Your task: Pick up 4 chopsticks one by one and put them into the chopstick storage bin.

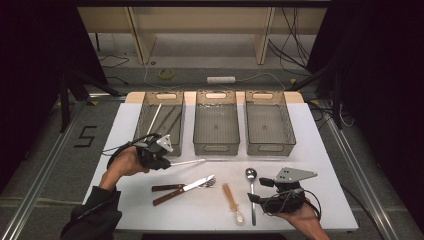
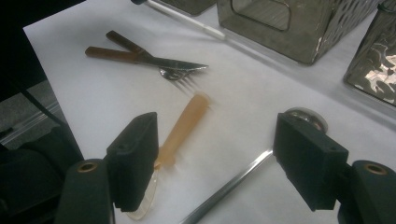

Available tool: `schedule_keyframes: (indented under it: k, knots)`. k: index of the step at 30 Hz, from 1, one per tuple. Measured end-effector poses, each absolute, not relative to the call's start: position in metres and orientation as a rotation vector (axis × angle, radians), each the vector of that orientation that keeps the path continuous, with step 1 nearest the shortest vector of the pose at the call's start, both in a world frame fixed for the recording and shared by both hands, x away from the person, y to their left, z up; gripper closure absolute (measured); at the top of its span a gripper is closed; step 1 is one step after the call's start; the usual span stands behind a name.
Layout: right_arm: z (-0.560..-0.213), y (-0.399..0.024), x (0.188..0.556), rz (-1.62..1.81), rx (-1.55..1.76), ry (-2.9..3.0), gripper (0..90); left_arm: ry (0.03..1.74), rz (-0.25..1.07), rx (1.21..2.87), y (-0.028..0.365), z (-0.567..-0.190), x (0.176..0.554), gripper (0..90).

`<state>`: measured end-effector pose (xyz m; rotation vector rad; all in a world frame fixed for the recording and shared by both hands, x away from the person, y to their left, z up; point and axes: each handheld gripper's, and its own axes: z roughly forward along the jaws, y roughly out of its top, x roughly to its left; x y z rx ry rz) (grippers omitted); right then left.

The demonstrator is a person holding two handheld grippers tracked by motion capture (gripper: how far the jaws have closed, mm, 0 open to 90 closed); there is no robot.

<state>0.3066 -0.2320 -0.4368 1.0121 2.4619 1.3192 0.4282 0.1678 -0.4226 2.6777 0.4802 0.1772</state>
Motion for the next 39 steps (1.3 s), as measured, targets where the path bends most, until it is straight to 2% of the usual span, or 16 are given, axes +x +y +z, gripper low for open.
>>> schedule_keyframes:
  k: [16, 25, 32, 39]
  knots:
    - [-0.438, -0.232, 0.307, 1.315, 1.017, 2.463, 32.2, 0.544, 0.201, 2.57, 0.175, -0.391, 0.416, 84.6]
    - [-0.438, -0.232, 0.309, 1.317, 1.021, 2.464, 32.2, 0.608, 0.227, 2.414, 0.195, -0.366, 0.418, 84.5]
    - [-0.437, -0.232, 0.309, 1.327, 1.015, 2.46, 32.1, 0.709, 0.29, 2.322, 0.203, -0.357, 0.433, 84.6]
    - [-0.437, -0.232, 0.309, 1.342, 1.017, 2.454, 31.7, 0.862, 0.327, 2.219, 0.215, -0.36, 0.464, 84.5]
